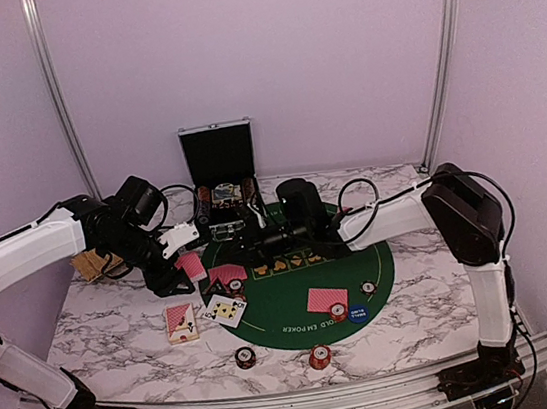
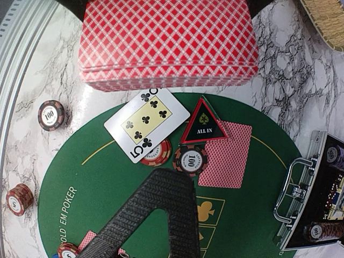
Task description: Distribute texas hold em gaming equipment
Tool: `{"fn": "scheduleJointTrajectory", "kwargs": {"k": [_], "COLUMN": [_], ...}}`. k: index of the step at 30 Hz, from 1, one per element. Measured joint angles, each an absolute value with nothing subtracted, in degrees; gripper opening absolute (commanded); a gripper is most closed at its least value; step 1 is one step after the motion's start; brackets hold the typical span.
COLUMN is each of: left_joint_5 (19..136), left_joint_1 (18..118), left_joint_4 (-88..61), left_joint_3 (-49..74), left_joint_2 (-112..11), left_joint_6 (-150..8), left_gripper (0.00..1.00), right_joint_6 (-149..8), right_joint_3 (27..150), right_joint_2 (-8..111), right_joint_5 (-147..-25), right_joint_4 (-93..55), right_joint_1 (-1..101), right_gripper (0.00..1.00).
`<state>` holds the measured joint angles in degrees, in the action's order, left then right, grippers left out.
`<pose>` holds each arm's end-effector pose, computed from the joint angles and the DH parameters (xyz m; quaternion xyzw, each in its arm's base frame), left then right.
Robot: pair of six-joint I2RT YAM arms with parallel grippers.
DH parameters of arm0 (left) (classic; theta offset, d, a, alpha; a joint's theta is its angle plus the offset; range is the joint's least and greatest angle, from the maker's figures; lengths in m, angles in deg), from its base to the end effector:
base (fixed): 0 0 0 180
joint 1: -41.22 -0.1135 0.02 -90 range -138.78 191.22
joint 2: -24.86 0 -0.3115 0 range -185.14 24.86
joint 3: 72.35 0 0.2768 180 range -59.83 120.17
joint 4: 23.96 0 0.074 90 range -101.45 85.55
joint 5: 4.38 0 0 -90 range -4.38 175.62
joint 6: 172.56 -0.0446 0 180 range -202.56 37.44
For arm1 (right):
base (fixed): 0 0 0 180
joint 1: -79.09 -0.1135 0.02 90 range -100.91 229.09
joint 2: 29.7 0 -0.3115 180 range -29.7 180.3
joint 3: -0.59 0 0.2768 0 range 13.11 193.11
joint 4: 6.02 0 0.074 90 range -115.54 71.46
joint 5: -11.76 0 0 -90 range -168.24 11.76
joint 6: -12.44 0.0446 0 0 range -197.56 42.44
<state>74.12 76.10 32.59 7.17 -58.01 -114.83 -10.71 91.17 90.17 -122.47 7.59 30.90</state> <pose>0.2547 -0.1884 0.3046 0.5530 0.7861 -0.1026 0.2561 0.3225 0.4073 0.2196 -0.1047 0.7654 0.6332 0.0474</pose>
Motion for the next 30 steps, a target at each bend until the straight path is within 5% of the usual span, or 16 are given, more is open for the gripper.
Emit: {"fn": "scheduleJointTrajectory", "kwargs": {"k": [5, 9, 18, 24, 30], "left_joint_5": [74.12, 74.12, 74.14, 74.16, 74.14], "left_joint_1": [76.1, 76.1, 76.1, 76.08, 76.03], "left_joint_4": [32.59, 32.59, 32.59, 32.59, 32.56], "left_joint_3": [7.17, 7.17, 7.15, 6.53, 6.14], "left_joint_2": [-58.01, -58.01, -57.92, -56.89, -56.48], "left_joint_6": [-114.83, -114.83, -114.85, -114.88, -114.9], "left_gripper": [0.0, 0.0, 0.0, 0.0, 0.0], "right_joint_6": [-11.23, -11.1, -11.72, -20.35, -24.87], "right_joint_3": [90.08, 88.92, 88.92, 88.86, 86.61], "right_joint_2": [89.82, 89.65, 89.63, 88.91, 88.67], "right_joint_5": [-122.49, -122.77, -122.66, -118.47, -116.43], "right_joint_4": [7.68, 9.32, 9.65, -2.29, -8.8], "right_joint_1": [31.1, 30.92, 30.31, 30.92, 31.1], "right_gripper": [0.61, 0.74, 0.74, 0.63, 0.68]}}
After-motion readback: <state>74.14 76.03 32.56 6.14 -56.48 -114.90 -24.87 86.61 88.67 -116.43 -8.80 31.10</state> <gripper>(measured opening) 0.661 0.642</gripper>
